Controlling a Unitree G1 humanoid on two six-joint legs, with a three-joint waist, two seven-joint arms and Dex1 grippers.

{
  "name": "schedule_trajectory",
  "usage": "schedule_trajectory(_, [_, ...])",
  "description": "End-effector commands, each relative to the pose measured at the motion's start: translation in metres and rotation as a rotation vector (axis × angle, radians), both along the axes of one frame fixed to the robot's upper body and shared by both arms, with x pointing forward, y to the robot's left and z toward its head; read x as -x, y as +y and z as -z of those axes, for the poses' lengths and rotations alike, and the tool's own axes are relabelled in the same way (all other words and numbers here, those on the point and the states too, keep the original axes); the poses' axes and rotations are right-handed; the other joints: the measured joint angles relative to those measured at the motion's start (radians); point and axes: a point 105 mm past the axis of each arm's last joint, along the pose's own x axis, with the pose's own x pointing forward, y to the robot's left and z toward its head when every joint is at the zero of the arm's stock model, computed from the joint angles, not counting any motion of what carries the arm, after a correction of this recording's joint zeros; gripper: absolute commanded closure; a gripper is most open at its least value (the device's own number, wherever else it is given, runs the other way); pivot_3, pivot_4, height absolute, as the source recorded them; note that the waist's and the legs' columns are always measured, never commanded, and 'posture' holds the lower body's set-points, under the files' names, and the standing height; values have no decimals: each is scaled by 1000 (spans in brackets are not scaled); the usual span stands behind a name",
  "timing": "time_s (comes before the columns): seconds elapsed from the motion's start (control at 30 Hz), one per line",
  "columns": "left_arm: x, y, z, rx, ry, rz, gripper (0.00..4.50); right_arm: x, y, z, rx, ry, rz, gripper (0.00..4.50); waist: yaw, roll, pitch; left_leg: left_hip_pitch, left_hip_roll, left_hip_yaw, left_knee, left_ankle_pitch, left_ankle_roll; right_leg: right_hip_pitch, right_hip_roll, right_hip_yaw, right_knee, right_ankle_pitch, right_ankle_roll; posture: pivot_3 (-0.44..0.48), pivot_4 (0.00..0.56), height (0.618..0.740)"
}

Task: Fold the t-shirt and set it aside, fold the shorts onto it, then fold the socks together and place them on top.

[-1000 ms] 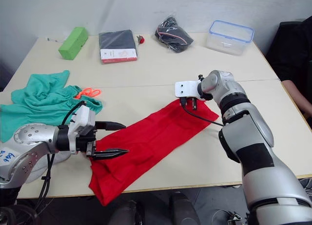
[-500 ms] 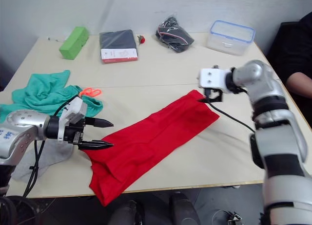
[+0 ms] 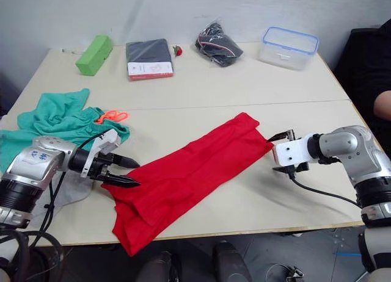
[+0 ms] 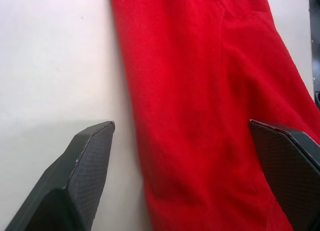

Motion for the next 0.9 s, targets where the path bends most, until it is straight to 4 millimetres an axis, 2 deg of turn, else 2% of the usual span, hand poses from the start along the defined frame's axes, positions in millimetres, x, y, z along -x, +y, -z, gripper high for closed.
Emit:
schedule_trajectory(0.03, [-4, 5, 15, -51, 40, -18, 0, -6, 13, -4, -42, -43, -10, 40, 1, 0, 0, 0, 0, 0, 1, 0, 0, 0, 0, 0, 0, 0, 0, 0, 150, 740])
schedule_trajectory(0.07, [-4, 6, 18, -55, 47, -21, 0, -7, 15, -3, -41, -44, -11, 40, 2, 0, 0, 1, 0, 0, 1, 0, 0, 1, 0, 0, 1, 0, 0, 0, 150, 740])
schedule_trajectory(0.17, [-1, 2, 20, -34, 94, -3, 596, -10, 20, 1, -40, -42, -19, 0, 2, 0, -1, 2, 0, 0, 4, 0, 0, 2, 0, 0, 3, 0, 0, 0, 150, 740])
schedule_trajectory(0.47, [4, -9, 21, -29, 153, 32, 3410, -20, 28, 14, -24, -40, -25, 0, -4, -4, -3, 3, 0, 0, 4, 0, 0, 2, 0, 0, 4, 0, 0, 0, 150, 740])
schedule_trajectory(0.57, [4, -9, 23, -40, 150, 36, 4350, -24, 30, 16, -25, -41, -24, 639, -5, -6, -4, 3, 0, 0, 4, 0, 0, 2, 0, 0, 4, 0, 0, 0, 150, 740])
schedule_trajectory(0.6, [3, -9, 22, -32, 150, 28, 4500, -25, 31, 17, -24, -35, -25, 949, -5, -6, -4, 3, 0, 0, 4, 0, 0, 2, 0, 0, 5, 0, 0, 0, 150, 740])
schedule_trajectory(0.77, [4, -8, 19, -3, 152, 0, 4500, -32, 38, 14, -28, -15, -33, 2653, -7, -6, -4, 3, 0, 0, 5, 0, 0, 2, 0, 0, 5, 0, 0, 0, 150, 740])
schedule_trajectory(0.9, [14, -8, 20, 25, 163, -14, 4500, -45, 52, 6, -37, -18, -44, 4075, -17, -6, -4, 2, 0, 0, 5, 0, 0, 1, 0, 0, 6, 0, 0, 0, 150, 740])
